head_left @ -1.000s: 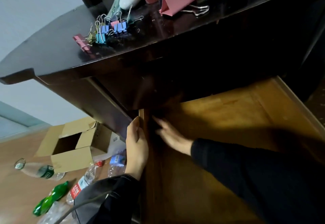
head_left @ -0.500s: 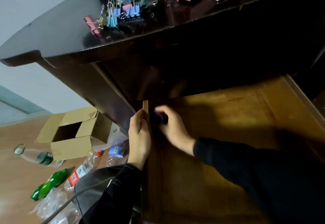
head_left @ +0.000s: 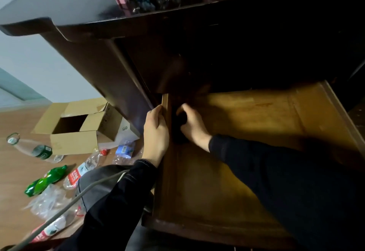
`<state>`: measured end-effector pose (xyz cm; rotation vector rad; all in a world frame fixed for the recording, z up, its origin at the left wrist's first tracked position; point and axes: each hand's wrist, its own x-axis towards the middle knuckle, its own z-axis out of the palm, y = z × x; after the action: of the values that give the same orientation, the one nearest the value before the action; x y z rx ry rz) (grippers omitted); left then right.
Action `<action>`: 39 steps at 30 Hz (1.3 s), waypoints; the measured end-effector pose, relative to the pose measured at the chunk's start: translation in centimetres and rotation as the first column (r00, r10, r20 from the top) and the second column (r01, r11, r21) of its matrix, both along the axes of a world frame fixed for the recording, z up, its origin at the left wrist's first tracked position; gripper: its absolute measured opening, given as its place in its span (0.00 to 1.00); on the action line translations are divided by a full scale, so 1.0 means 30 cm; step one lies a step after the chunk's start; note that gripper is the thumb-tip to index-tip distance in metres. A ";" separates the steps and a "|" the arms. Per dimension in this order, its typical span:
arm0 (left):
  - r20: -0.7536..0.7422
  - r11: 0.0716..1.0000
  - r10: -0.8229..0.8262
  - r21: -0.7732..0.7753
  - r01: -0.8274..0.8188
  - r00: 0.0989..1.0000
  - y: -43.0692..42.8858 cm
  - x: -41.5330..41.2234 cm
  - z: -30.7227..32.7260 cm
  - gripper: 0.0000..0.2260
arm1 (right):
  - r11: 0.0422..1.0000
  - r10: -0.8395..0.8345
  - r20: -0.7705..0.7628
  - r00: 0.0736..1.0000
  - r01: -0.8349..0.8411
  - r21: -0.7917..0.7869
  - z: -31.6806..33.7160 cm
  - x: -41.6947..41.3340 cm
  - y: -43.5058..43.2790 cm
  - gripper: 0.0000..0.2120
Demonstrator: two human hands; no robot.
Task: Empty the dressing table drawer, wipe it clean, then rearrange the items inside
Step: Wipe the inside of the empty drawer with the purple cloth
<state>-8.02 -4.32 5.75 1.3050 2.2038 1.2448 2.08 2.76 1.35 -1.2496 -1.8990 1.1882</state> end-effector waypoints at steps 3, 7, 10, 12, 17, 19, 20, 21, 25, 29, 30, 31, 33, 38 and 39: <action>0.003 1.000 0.005 0.003 -0.005 1.000 0.002 0.000 -0.003 0.17 | 0.961 0.224 -0.092 0.970 -0.236 -0.144 -0.027 0.122 -0.278 0.20; -0.003 1.000 0.002 -0.003 -0.002 1.000 -0.003 0.005 0.002 0.17 | 0.752 0.627 -0.120 0.769 -0.639 -0.164 0.036 0.225 -0.434 0.18; -0.027 1.000 -0.002 -0.001 0.002 1.000 -0.011 0.006 0.006 0.17 | 0.773 0.600 -0.141 0.787 -0.616 -0.152 0.085 0.214 -0.362 0.19; -0.020 1.000 -0.006 -0.007 0.006 1.000 -0.012 0.007 0.009 0.18 | 0.851 0.470 -0.155 0.869 -0.493 -0.180 0.083 0.205 -0.331 0.20; -0.094 0.999 -0.033 -0.031 0.030 0.995 -0.020 0.015 0.013 0.19 | 0.780 0.595 -0.117 0.795 -0.607 -0.155 0.075 0.237 -0.418 0.20; -0.152 0.998 -0.052 -0.049 0.045 0.987 -0.024 0.019 0.013 0.21 | 0.683 0.716 -0.071 0.695 -0.718 -0.134 0.092 0.279 -0.437 0.20; -0.185 0.997 -0.059 -0.052 0.050 0.981 -0.027 0.021 0.013 0.22 | 0.642 0.750 -0.060 0.659 -0.746 -0.177 0.102 0.313 -0.416 0.20; -0.223 0.997 -0.067 -0.054 0.056 0.973 -0.028 0.023 0.013 0.23 | 0.598 0.781 -0.046 0.623 -0.767 -0.234 0.107 0.357 -0.384 0.19; -0.298 0.994 -0.099 -0.063 0.084 0.949 -0.030 0.029 0.014 0.27 | 0.432 0.875 0.029 0.484 -0.750 -0.500 0.112 0.580 -0.264 0.20; -0.341 0.992 -0.123 -0.071 0.105 0.932 -0.030 0.036 0.024 0.30 | 0.496 0.835 -0.050 0.549 -0.788 -0.364 0.133 0.458 -0.331 0.22; -0.334 0.990 -0.133 -0.083 0.112 0.933 -0.032 0.038 0.029 0.31 | 0.527 0.816 -0.070 0.573 -0.790 -0.314 0.135 0.385 -0.359 0.21; -0.339 0.989 -0.142 -0.098 0.115 0.930 -0.034 0.041 0.034 0.31 | 0.549 0.801 -0.086 0.593 -0.784 -0.289 0.141 0.322 -0.382 0.20; -0.458 0.986 -0.152 -0.126 0.106 0.876 -0.043 0.054 0.051 0.29 | 0.571 0.782 -0.108 0.614 -0.774 -0.274 0.159 0.266 -0.398 0.19; -0.617 0.780 -0.595 -0.291 0.553 0.515 -0.076 0.168 0.096 0.17 | 0.531 0.821 0.026 0.571 -0.744 -0.405 0.193 0.521 -0.335 0.22; -0.427 0.671 -0.734 -0.340 0.659 0.527 -0.085 0.210 0.103 0.14 | 0.529 0.833 0.098 0.545 -0.731 -0.431 0.200 0.587 -0.318 0.23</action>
<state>-1.72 -6.88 8.85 2.3688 1.6243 0.4106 19.70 -6.79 7.35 -0.6760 -2.7308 1.9557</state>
